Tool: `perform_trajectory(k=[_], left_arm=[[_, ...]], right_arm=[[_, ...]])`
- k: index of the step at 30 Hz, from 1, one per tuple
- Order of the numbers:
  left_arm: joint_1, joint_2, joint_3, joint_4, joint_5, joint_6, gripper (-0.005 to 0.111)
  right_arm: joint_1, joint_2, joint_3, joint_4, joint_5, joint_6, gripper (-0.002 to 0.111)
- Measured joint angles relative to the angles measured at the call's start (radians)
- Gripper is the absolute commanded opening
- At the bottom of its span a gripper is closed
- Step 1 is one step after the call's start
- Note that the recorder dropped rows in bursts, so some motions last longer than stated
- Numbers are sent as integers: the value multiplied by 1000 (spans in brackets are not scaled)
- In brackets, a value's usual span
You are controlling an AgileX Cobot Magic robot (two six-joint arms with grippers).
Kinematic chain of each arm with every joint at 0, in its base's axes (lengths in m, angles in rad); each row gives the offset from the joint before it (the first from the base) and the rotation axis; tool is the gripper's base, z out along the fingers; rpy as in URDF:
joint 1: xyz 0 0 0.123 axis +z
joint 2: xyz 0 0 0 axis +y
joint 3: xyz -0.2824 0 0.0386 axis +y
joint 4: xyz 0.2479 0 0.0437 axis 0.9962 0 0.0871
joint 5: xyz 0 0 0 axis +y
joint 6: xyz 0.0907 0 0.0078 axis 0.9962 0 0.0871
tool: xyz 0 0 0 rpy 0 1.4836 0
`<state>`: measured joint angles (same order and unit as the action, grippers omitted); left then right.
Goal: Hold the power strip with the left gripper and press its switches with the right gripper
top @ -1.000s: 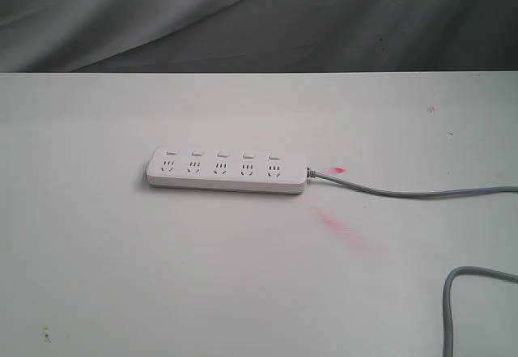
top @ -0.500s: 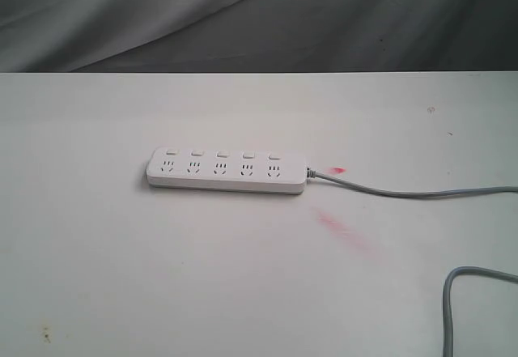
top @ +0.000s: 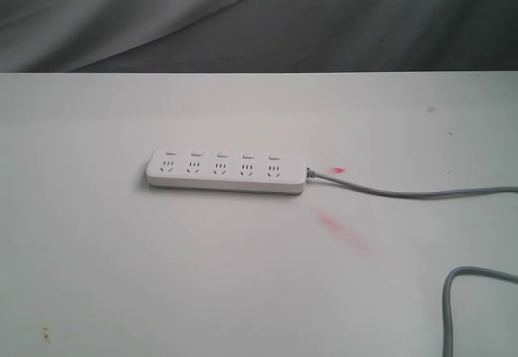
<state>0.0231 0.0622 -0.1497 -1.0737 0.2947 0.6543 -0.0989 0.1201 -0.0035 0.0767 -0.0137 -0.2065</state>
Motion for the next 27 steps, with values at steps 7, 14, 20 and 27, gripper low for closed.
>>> perform_trajectory(k=[7,14,20,27], left_arm=[[0,293,-282,173,224,86,0],[0,748,-538,229,494,449,0],[0,1051,-661,276,505,552,0],[0,1228,-668,290,422,883,4]], right_arm=[[0,0,0,0,0,0,0],[0,0,0,0,0,0,0],[0,0,0,0,0,0,0],[0,0,0,0,0,0,0]])
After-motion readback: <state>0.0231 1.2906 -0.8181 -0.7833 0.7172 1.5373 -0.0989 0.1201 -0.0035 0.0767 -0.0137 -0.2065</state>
